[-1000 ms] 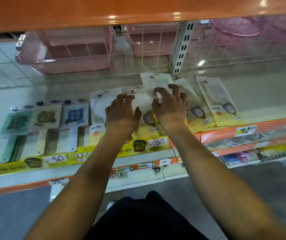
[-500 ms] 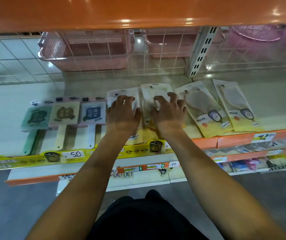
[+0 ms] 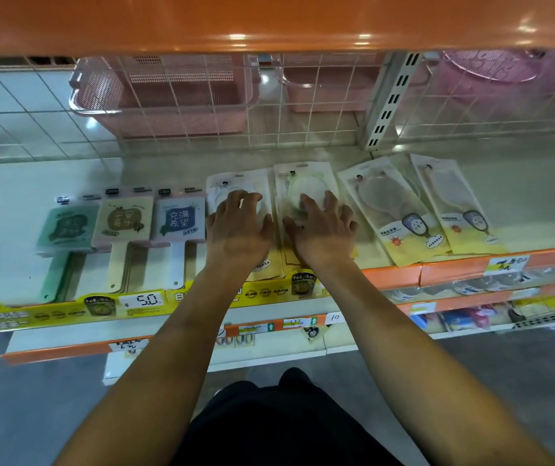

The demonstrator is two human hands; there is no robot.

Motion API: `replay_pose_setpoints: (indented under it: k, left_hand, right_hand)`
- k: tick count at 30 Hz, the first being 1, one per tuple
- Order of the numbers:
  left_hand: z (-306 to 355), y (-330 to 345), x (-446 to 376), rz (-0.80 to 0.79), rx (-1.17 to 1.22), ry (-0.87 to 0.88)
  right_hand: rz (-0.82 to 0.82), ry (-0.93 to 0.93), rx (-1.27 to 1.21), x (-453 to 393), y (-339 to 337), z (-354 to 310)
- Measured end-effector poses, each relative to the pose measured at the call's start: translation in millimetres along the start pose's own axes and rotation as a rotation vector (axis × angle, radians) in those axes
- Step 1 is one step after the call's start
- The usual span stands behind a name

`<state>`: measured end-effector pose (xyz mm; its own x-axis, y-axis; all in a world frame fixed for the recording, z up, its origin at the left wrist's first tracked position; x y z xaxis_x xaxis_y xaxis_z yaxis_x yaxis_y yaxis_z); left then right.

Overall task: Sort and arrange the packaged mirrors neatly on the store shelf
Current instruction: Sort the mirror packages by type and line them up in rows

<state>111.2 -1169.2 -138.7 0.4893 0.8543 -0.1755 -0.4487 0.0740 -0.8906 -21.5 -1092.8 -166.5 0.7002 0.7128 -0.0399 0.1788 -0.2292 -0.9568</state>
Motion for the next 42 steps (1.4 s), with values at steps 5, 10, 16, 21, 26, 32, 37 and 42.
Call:
replay_pose_setpoints:
  k: [5,10,16,21,26,32,37,42]
  left_hand:
    - [-4,0,2,0.000,0.011,0.008]
    - [-6,1,2,0.006,0.018,0.013]
    - [-3,5,3,0.014,0.035,0.024]
    - [11,10,4,0.035,0.019,0.039]
    - [40,20,8,0.043,0.032,0.054]
    - [90,37,11,0.028,0.056,0.103]
    - [139,60,16,-0.006,0.022,0.130]
    - [179,82,20,-0.032,0.043,0.222]
  right_hand:
    - [0.010,-0.002,-0.024,1,0,-1]
    - [0.002,-0.015,-0.030,6,5,-3]
    - [0.019,-0.042,-0.056,10,6,-2]
    - [0.024,-0.044,-0.128,12,-3,8]
    - [0.157,-0.066,-0.199,10,-22,36]
    - [0.261,-0.041,-0.181,2,-45,90]
    - [0.342,0.007,-0.152,-1,-66,141]
    - [0.328,0.070,-0.121,-5,-78,183]
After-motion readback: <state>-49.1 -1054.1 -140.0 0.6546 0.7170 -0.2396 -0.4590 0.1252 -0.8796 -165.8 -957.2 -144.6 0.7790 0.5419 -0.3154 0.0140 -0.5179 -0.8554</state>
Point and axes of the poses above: each hand's wrist, its own x-axis away from the middle knuckle, its own y-axis out of the palm, z = x × y, the point moved 4 cm from there along -x, towards the middle knuckle, and after that the axes turned 6 degrees about z, right-handed, at the moved point
